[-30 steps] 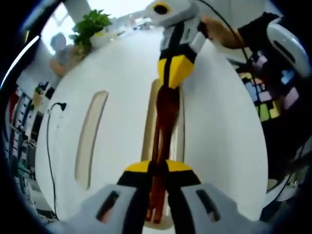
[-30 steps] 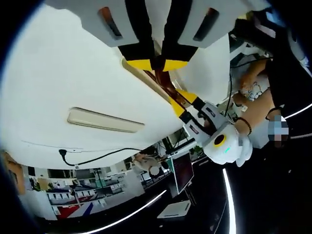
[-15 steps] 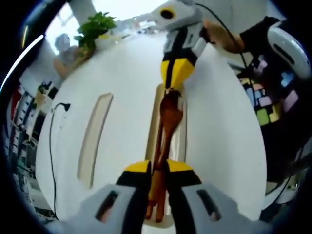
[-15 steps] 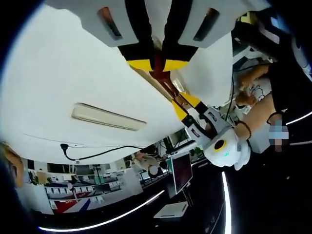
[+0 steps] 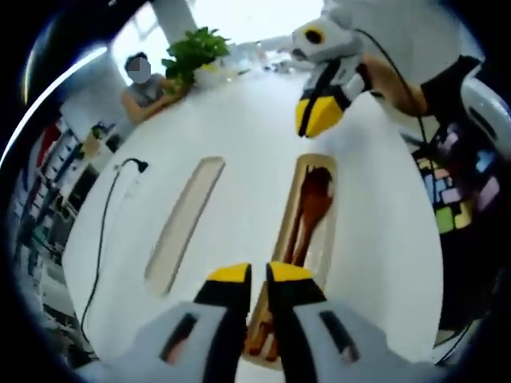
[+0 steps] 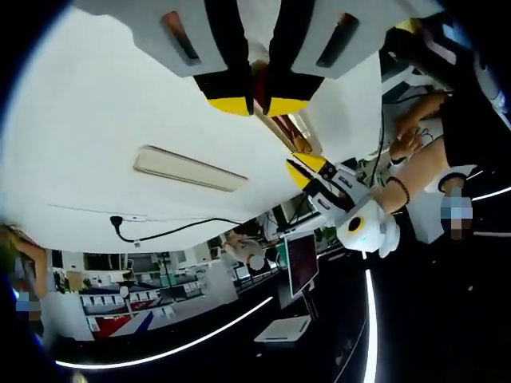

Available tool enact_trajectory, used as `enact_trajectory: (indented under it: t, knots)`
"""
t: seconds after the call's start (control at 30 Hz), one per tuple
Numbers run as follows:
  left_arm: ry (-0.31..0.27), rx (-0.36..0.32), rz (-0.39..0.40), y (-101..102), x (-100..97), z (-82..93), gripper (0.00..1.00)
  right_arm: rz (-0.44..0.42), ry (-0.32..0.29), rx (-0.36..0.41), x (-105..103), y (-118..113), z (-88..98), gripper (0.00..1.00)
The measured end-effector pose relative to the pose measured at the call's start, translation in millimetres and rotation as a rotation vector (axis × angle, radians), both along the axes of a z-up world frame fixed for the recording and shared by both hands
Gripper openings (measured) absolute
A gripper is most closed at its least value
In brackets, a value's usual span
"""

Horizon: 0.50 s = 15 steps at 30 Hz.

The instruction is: Arrange the utensils inside the cutlery case until each visible utensil rests in its matching compartment.

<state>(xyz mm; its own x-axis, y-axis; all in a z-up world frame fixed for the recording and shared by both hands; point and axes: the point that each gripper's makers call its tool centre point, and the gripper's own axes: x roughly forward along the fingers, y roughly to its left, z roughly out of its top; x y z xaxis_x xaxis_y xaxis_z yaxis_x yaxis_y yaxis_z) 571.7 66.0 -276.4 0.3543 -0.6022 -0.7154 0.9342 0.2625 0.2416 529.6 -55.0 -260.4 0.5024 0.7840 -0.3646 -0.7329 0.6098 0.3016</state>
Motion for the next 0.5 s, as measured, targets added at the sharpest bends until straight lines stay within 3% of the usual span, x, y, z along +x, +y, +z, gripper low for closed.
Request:
enact_trajectory:
  t: [0.13,0.23,0.3,0.5]
  knots:
    - [-0.031,-0.009,0.048,8.2,13.9,2.8,0.08,0.003,-0.008,-0.012,1.9,0.4,1.5,0.04]
    - [-0.054,-0.069,0.107,9.6,24.3,10.6,0.08,-0.009,-0.032,-0.021,8.2,-2.5,6.8,0.04]
    - [-0.096,-0.104,0.141,10.9,33.6,15.8,0.08,-0.023,-0.068,-0.049,17.0,-6.8,10.2,0.05]
    - [-0.095,-0.163,0.304,24.6,62.3,17.9,0.08,-0.08,-0.117,-0.12,49.1,-23.6,13.0,0.07]
